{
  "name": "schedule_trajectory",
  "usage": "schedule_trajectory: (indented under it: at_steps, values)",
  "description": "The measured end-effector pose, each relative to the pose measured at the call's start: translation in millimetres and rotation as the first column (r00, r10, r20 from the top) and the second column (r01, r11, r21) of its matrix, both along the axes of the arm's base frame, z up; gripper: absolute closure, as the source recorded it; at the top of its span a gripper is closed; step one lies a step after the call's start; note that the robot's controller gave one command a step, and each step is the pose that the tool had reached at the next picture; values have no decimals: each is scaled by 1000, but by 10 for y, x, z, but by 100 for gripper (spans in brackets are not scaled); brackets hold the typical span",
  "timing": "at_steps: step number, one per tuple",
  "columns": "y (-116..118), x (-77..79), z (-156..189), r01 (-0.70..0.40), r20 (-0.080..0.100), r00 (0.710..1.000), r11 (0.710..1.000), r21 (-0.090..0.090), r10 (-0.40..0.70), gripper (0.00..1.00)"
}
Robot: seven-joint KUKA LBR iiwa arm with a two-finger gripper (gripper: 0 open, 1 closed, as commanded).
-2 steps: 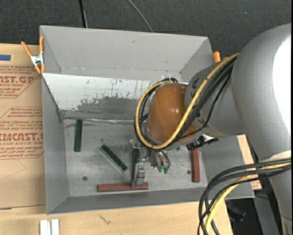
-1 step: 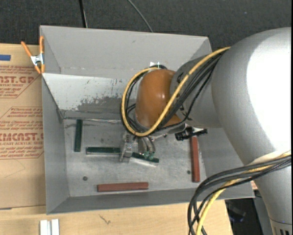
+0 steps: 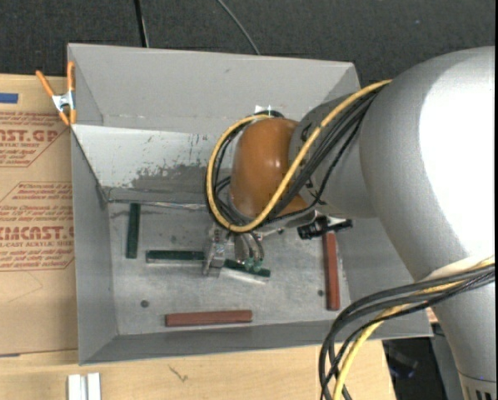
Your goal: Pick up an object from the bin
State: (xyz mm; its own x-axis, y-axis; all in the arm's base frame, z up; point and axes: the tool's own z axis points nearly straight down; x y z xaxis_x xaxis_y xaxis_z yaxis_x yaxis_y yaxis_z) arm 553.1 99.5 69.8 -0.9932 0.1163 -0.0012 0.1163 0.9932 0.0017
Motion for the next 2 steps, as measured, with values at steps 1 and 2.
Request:
schedule_trajectory:
  at_steps: [1, 2]
  values:
    - [11, 34, 394, -24, -10, 1000, 1000, -2, 24, 100]
    - [16, -147, 999, -7, -6, 1000, 1000, -2, 7, 100]
